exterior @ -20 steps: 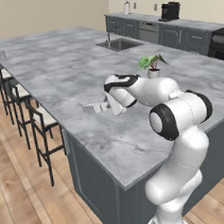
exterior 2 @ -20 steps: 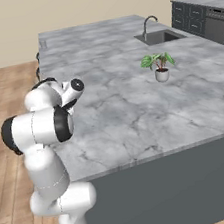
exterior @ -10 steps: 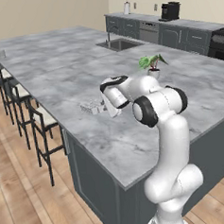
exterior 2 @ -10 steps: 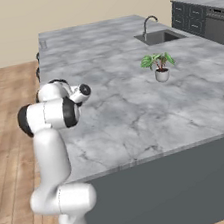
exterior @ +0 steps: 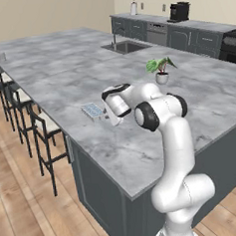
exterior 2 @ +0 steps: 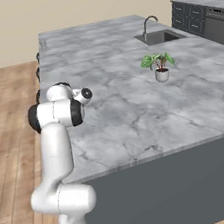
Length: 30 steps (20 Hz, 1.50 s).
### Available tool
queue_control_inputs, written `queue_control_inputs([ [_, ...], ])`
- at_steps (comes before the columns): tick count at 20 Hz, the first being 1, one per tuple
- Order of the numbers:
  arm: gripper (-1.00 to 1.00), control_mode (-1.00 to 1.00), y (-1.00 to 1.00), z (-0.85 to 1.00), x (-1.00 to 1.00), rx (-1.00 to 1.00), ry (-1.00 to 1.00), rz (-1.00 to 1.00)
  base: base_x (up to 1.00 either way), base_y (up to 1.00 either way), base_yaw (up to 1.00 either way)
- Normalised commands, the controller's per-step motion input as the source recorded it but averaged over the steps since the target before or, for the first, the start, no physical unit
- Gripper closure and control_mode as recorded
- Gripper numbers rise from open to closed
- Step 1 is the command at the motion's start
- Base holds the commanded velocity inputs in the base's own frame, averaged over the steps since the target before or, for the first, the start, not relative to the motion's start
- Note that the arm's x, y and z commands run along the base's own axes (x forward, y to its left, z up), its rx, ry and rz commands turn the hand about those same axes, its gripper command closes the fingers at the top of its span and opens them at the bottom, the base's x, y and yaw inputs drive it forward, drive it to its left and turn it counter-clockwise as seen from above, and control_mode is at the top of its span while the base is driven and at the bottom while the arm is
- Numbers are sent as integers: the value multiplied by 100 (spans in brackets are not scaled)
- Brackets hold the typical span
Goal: Open the freezer door, pick up the ice cube tray from the freezer, and place it on the dining counter.
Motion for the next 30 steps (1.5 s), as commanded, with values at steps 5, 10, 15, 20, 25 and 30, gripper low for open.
queue_control_inputs([
  [5, -100, -100, 0, 0, 0, 0, 0, 0, 0, 0, 0],
  [10, -100, -100, 0, 0, 0, 0, 0, 0, 0, 0, 0],
  [15, -100, -100, -4, 6, 0, 0, 0, 0, 0, 0, 0],
  [20, -100, -100, -2, 85, 0, -6, -4, 1, 0, 0, 0],
  [25, -100, -100, 0, 100, -62, -13, 3, 1, 0, 0, 0],
  [30, -100, -100, -2, 100, -100, -5, 4, 0, 0, 0, 0],
])
